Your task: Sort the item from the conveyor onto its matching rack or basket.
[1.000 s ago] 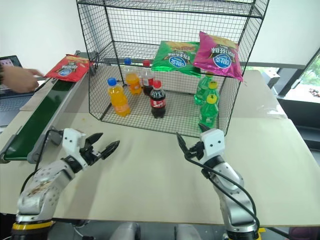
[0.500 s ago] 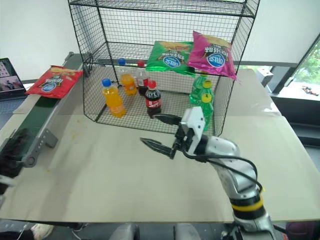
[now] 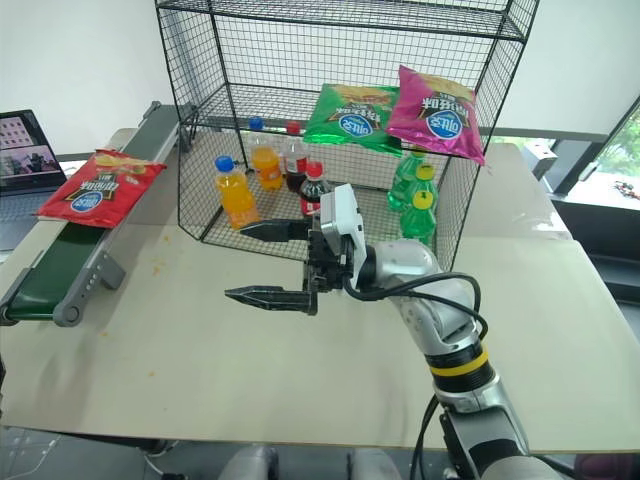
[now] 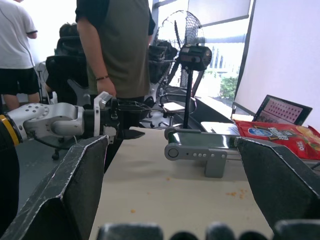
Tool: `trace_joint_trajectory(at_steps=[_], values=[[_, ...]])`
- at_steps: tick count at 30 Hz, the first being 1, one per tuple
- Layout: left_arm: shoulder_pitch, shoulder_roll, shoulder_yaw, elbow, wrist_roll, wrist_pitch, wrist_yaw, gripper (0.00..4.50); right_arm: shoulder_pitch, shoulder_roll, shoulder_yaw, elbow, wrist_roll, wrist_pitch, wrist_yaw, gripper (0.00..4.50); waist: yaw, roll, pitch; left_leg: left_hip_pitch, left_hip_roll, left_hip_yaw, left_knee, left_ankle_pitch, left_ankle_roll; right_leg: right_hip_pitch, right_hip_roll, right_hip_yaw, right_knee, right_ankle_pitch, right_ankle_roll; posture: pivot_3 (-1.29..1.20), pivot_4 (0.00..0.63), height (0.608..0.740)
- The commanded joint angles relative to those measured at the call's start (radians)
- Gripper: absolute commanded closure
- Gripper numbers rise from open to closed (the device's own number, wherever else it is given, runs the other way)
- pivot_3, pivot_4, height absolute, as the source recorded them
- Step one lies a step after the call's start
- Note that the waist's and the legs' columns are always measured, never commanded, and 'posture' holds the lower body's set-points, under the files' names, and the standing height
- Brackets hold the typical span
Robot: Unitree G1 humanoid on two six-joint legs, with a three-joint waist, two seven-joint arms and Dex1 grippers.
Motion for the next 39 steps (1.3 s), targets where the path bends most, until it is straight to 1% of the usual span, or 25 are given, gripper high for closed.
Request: trace_joint_trajectory(at_steps=[1,9,17,34,37,38,39], values=[[-0.017,0.047,-0.007,0.040,-0.033,0.006,-0.010,0.02,-0.039,0.010,-0.019,-0.015,0.023,-0.015,0.015,0.00,0.000,0.000,0.000,0.000,0.000,0.000,0.000,0.000,0.000,0.000,0.000,0.000,0.000,0.000,0.000,0.00,0.150,0.740],[-0.031,0.073,-0.027,0.056,0.010,0.001,-0.047,0.02,-0.040,0.010,-0.036,-0.013,0.015,-0.030,0.025,0.00,-0.007,0.000,0.000,0.000,0.000,0.000,-0.001,0.000,0.000,0.000,0.000,0.000,0.000,0.000,0.000,0.00,0.150,0.740],[-0.052,0.111,-0.032,0.088,0.039,0.001,-0.064,0.02,-0.037,0.011,-0.034,-0.014,-0.003,-0.048,0.006,0.00,-0.009,0.000,0.000,0.000,0.000,0.000,-0.002,0.000,0.000,0.000,0.000,0.000,0.000,0.000,0.000,0.00,0.150,0.740],[-0.097,0.122,-0.028,0.109,0.108,-0.015,-0.090,0.02,-0.043,0.008,-0.037,-0.005,-0.007,-0.050,-0.007,0.00,-0.010,0.000,0.000,0.000,0.000,0.000,-0.003,0.000,0.000,-0.001,0.000,0.000,-0.001,0.000,-0.001,0.00,0.150,0.740],[-0.104,0.119,-0.022,0.112,0.117,-0.017,-0.085,0.79,-0.044,0.008,-0.037,-0.009,-0.006,-0.046,-0.012,0.00,-0.011,0.000,0.000,0.000,0.000,0.000,-0.003,0.000,0.000,-0.001,0.000,0.000,-0.002,0.000,-0.001,0.00,0.150,0.740],[-0.105,0.120,-0.021,0.112,0.118,-0.015,-0.087,1.32,-0.044,0.008,-0.037,-0.010,-0.006,-0.046,-0.013,0.00,-0.011,0.000,0.000,0.000,0.000,0.000,-0.003,0.000,0.000,-0.001,0.000,0.000,-0.002,0.000,-0.001,0.00,0.150,0.740],[-0.106,0.120,-0.021,0.113,0.119,-0.013,-0.088,1.72,-0.045,0.008,-0.038,-0.009,-0.006,-0.046,-0.014,0.00,-0.011,0.000,0.000,0.000,0.000,0.000,-0.003,0.000,0.000,-0.001,0.000,0.000,-0.002,0.000,-0.001,0.00,0.150,0.740]])
